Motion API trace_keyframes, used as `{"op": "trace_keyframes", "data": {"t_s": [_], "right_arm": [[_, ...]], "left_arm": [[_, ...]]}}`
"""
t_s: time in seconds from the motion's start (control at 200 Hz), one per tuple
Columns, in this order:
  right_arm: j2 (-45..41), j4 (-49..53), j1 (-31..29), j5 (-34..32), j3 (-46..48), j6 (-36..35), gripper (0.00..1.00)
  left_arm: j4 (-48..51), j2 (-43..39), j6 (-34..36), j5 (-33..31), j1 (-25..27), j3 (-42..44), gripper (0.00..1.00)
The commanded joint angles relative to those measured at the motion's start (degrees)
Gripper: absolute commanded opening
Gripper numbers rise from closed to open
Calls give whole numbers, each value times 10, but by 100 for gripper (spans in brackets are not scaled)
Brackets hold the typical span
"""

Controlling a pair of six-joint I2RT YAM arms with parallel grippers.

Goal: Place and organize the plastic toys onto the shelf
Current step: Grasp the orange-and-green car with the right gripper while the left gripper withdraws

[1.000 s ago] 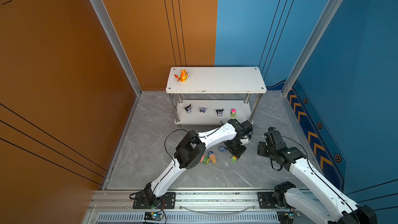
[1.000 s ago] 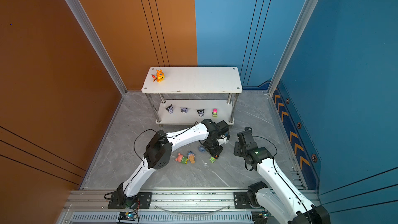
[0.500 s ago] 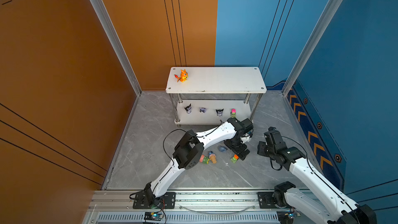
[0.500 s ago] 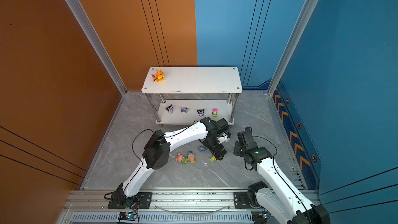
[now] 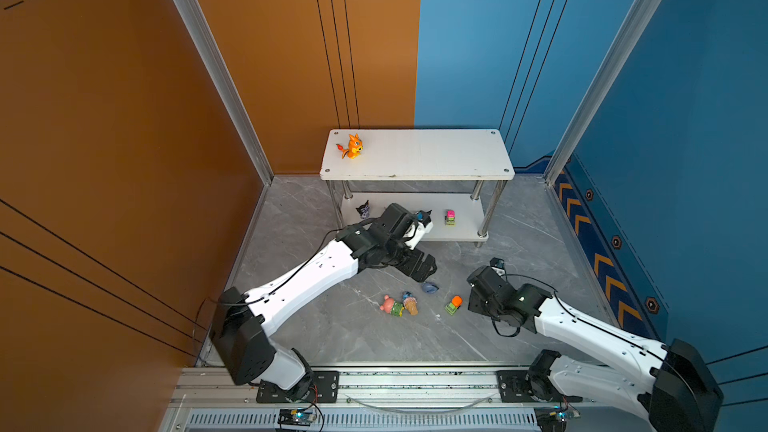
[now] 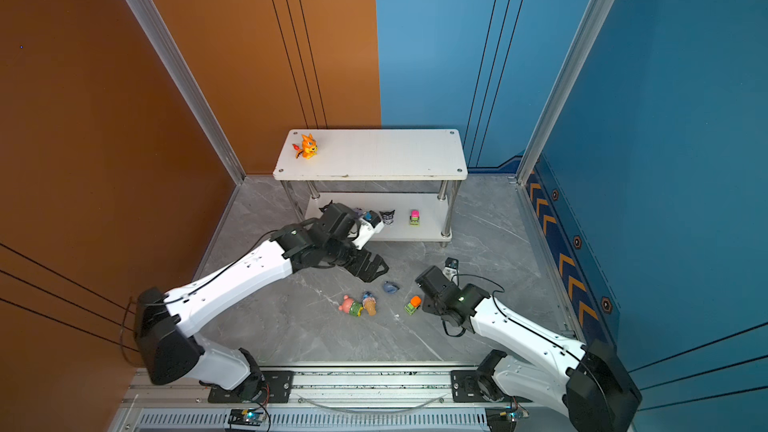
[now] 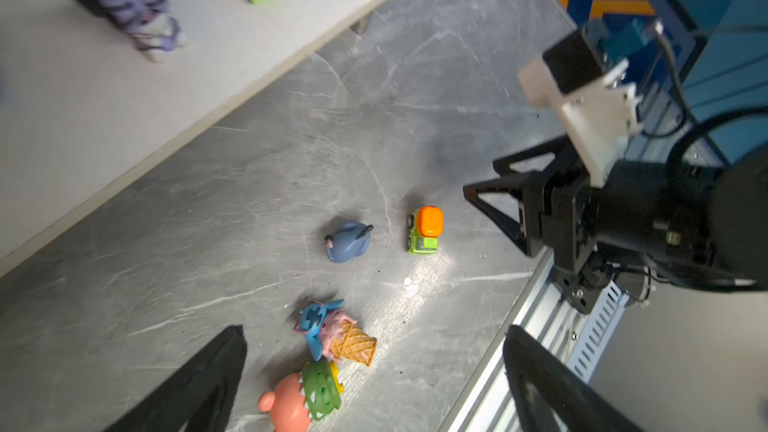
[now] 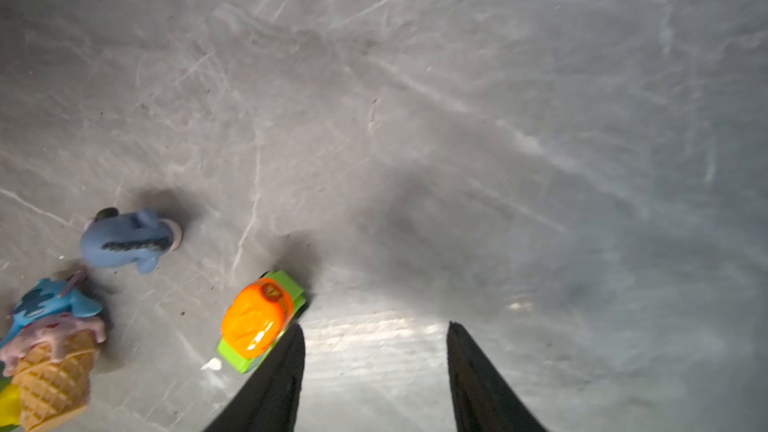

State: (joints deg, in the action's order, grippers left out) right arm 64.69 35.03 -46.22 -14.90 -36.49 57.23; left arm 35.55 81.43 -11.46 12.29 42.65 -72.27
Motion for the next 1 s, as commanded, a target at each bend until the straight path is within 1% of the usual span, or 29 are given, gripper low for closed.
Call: {"op": "trace_keyframes", "data": {"t_s": [0.0,0.12,0.305,0.466,0.581,0.756,0.811,0.996], "right_arm": [[54,3,-43,-51,-49,123,60],[95,-10,-65,-54,-68,150,59],[136,-19,-68,-28,-83,169,57],[157,-13,-79,-21,-83,193,55],[164,-19,-76,-23,-86,196,55],[188,-29,-70,-8,-91,193,49],[197,-30,-71,-3,-92,194,48],[218,-31,-84,-10,-94,209,45]], "left_arm": [[-54,-50,-29,-20,-34,67,98],[-56,-87,-31,-18,-60,111,98],[-77,-106,-38,-6,-72,159,98],[-82,-104,-34,6,-80,161,98],[-92,-100,-31,17,-87,165,98],[-94,-92,-27,32,-95,166,98],[-96,-92,-27,35,-96,168,98],[-105,-86,-29,45,-100,171,98]]}}
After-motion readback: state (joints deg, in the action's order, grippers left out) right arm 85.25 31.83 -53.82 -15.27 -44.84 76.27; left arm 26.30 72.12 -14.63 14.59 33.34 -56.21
